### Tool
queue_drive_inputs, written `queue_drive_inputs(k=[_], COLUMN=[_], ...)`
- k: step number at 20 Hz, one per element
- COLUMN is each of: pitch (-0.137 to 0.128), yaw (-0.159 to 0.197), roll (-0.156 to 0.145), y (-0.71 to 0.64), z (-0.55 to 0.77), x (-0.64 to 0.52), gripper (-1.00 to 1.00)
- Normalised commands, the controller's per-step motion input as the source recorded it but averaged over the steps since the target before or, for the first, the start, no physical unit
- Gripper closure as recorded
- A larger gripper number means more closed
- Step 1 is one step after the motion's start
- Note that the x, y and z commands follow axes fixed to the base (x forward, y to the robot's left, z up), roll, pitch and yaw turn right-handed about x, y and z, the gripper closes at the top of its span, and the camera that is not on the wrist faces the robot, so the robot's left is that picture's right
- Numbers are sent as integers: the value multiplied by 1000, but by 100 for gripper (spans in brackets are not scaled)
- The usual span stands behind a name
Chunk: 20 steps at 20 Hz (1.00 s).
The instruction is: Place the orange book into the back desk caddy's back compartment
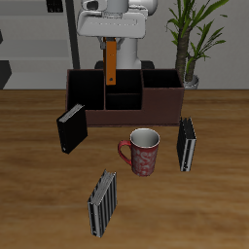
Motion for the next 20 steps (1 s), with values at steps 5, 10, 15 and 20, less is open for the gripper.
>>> queue_drive_inputs(k=[5, 10, 15, 20], pitch=[-8, -15, -28, 9], yaw=[72, 22, -18, 30], roll=[8, -16, -22, -16], y=[138, 87, 58, -31], z=[55, 51, 35, -107], x=[-279, -321, -294, -157], gripper=[100, 100, 100, 100])
